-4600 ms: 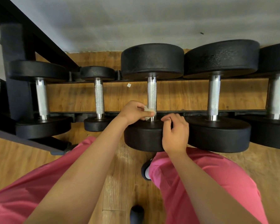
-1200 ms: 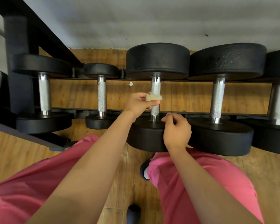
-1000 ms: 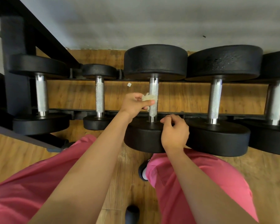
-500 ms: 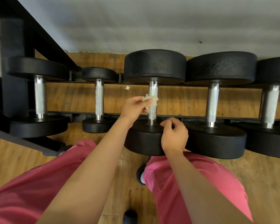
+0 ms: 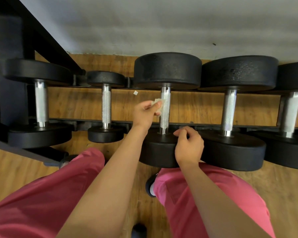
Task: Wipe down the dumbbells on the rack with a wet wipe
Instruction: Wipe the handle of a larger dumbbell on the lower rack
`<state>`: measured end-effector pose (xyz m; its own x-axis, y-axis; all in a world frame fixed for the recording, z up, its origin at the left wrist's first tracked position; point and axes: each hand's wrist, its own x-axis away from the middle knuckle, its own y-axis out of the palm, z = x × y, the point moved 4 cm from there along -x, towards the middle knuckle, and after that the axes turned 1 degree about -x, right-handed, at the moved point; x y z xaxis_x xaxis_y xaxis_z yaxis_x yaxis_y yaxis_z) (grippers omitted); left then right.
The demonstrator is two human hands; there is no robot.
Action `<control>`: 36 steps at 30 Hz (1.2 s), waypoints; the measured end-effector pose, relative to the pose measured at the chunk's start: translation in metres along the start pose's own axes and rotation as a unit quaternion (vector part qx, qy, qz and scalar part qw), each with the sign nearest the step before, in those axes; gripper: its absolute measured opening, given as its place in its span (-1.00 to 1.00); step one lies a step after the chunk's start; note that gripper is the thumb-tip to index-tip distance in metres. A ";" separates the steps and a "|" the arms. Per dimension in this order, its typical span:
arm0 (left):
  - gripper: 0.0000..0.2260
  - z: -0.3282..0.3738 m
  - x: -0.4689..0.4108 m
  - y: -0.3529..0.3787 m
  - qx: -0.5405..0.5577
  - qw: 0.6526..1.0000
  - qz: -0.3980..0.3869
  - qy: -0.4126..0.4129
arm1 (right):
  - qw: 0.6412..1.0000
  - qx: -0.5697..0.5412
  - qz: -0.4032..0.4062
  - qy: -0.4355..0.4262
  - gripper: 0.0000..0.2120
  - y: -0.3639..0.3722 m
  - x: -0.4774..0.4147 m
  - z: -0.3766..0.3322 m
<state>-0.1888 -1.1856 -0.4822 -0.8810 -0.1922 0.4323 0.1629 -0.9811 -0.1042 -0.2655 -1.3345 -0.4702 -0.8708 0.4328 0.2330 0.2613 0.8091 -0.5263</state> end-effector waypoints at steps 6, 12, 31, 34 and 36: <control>-0.87 0.003 0.001 0.009 0.012 1.000 0.004 -0.014 | 1.000 0.007 0.000 0.003 -0.73 0.001 0.000 0.002; -0.78 0.005 -0.004 0.010 0.015 0.999 -0.014 -0.038 | 1.000 0.002 -0.002 0.003 -0.72 0.000 0.000 0.001; -0.84 0.014 -0.007 0.003 0.064 0.997 0.035 -0.038 | 1.000 -0.008 -0.005 -0.004 -0.74 0.000 0.000 0.000; -0.85 0.018 -0.005 0.003 0.073 0.997 -0.022 -0.023 | 1.000 -0.008 -0.007 -0.009 -0.74 -0.001 0.001 0.000; -0.84 0.021 -0.004 0.001 0.112 0.993 -0.025 -0.038 | 1.000 -0.010 -0.007 -0.008 -0.74 -0.001 0.000 0.000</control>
<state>-0.1757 -1.1859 -0.4656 -0.8558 -0.1355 0.4992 0.2222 -0.9678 0.1182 -0.2657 -1.3351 -0.4702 -0.8812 0.4152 0.2261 0.2579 0.8230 -0.5062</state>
